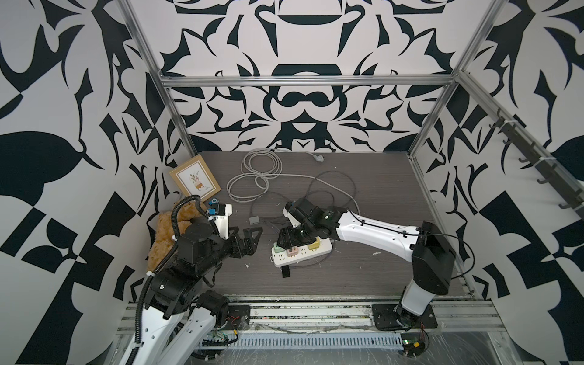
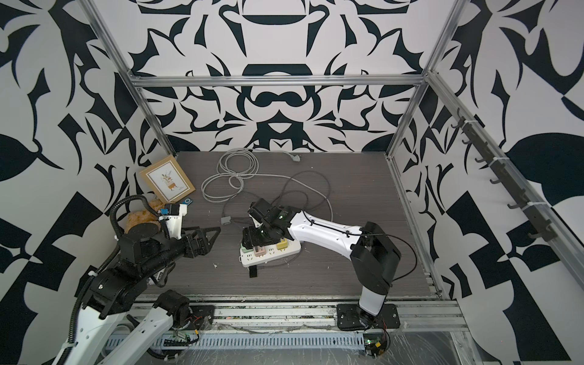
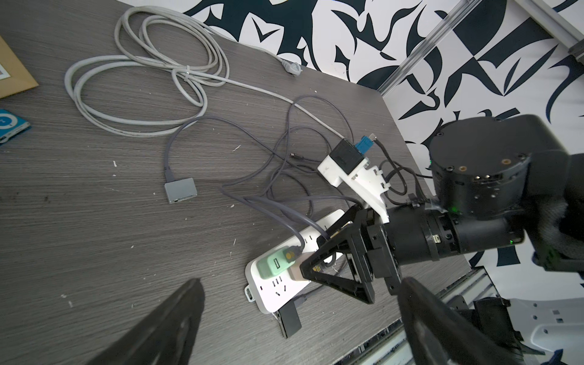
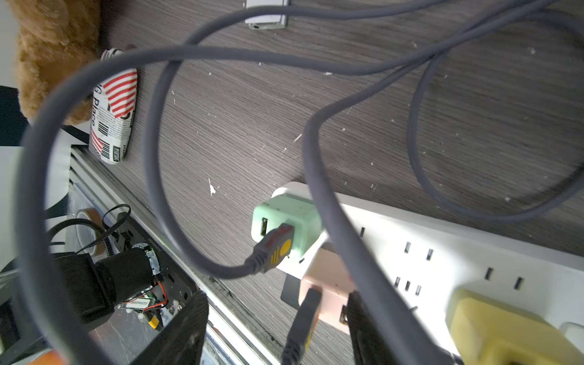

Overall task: Charge mp3
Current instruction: Insert the plug into the socket.

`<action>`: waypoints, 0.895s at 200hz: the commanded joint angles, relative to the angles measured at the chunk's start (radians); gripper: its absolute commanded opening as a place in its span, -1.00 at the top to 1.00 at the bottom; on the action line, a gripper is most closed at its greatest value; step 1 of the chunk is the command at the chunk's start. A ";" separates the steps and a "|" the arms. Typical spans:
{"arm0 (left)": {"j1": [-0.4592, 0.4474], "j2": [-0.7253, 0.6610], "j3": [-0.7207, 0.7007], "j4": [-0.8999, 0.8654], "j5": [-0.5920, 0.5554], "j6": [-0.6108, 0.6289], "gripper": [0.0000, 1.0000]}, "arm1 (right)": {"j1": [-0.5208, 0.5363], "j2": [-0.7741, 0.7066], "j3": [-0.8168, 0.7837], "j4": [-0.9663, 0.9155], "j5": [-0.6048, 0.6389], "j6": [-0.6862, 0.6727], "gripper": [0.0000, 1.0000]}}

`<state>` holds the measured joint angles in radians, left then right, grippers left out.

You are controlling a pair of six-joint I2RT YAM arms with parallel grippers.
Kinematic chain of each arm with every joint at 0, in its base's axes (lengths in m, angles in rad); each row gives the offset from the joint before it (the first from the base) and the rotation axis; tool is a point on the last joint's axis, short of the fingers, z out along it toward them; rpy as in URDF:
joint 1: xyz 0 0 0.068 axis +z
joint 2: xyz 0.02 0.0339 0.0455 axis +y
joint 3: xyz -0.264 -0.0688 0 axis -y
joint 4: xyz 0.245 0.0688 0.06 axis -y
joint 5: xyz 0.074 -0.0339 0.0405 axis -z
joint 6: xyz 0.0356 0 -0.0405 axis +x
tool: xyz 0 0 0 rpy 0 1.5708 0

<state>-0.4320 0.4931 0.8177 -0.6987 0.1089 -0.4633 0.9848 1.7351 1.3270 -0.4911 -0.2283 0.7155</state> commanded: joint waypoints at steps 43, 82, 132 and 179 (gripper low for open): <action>0.002 0.005 -0.014 0.026 0.014 0.005 -0.99 | 0.064 -0.107 -0.057 -0.010 0.061 0.162 -0.42; 0.003 0.013 -0.030 0.049 0.024 -0.001 -0.99 | 0.067 -0.189 -0.108 -0.013 0.065 0.220 -0.42; 0.003 0.028 -0.040 0.073 0.028 -0.003 -0.99 | 0.069 -0.289 -0.179 -0.047 0.109 0.328 0.36; 0.003 0.047 -0.048 0.099 0.039 -0.013 -0.99 | 0.049 -0.201 -0.148 -0.073 0.111 0.364 1.00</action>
<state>-0.4320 0.5297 0.7795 -0.6292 0.1314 -0.4675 1.0470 1.4906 1.1507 -0.5358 -0.1402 1.0462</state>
